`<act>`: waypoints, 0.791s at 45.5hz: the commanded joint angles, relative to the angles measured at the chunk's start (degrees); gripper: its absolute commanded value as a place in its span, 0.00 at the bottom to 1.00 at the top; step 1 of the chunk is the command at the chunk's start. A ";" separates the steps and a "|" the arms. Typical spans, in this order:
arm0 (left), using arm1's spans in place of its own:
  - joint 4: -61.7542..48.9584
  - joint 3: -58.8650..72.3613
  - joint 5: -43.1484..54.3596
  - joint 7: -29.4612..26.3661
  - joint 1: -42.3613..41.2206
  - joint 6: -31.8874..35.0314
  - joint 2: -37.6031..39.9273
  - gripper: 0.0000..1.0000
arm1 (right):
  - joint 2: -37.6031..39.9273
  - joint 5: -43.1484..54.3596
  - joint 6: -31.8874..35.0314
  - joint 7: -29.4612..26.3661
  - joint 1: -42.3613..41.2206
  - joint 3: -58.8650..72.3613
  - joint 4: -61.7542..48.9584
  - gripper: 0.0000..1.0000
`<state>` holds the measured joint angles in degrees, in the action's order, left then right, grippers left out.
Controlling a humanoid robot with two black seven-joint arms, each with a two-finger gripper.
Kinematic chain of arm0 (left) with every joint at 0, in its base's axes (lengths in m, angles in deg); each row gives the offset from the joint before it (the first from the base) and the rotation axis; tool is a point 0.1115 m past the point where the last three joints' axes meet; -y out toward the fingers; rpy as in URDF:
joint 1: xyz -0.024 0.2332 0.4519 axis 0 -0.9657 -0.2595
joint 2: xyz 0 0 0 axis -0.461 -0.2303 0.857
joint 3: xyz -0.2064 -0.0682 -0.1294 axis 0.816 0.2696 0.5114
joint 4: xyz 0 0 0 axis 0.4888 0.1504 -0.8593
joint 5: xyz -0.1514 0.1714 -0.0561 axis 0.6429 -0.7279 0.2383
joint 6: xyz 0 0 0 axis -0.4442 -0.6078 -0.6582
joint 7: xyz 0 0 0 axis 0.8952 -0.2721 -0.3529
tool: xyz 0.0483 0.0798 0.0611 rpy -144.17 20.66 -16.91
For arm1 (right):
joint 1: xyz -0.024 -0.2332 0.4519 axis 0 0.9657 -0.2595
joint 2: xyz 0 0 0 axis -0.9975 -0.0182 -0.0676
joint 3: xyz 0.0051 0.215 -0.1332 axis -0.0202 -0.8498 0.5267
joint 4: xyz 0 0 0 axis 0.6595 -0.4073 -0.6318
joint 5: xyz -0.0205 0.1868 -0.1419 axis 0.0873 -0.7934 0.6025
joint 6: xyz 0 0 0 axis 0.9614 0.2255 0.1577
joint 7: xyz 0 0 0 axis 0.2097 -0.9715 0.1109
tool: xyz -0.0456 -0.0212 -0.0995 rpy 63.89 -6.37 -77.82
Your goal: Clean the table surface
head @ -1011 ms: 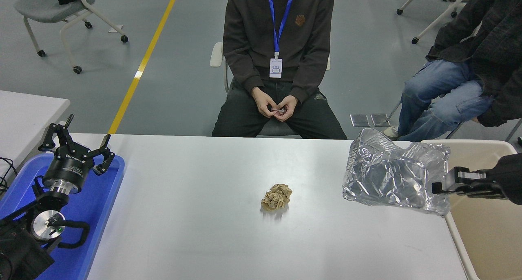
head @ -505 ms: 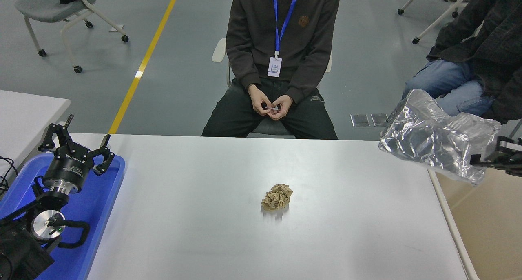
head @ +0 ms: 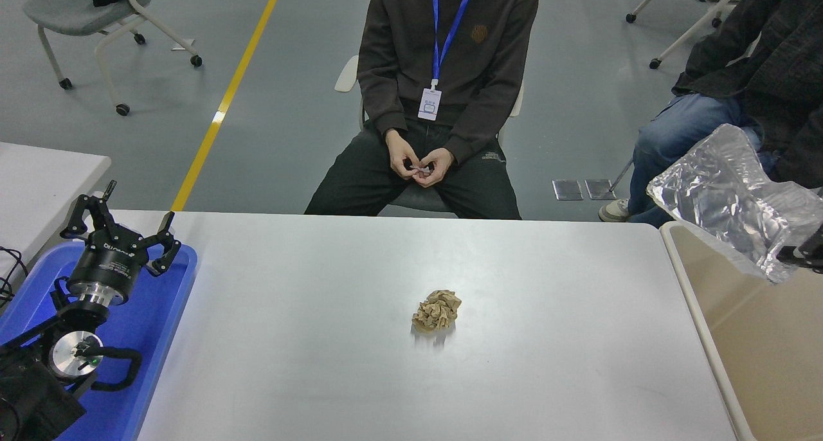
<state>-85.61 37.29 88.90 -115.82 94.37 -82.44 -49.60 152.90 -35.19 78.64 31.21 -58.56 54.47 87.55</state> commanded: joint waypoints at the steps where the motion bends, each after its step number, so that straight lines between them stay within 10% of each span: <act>1: -0.04 -0.01 -0.09 -0.03 0.00 0.00 0.00 1.00 | -0.58 -5.16 -4.75 0.00 3.94 0.12 -2.96 0.00; 36: 0.05 -0.01 0.00 -0.03 0.00 0.00 0.00 1.00 | -21.49 -9.64 -7.04 0.17 17.92 -1.02 -33.45 0.00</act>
<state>-85.62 37.29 88.91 -115.82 94.37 -82.44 -49.60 139.46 -42.41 72.10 31.24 -44.65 54.02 63.50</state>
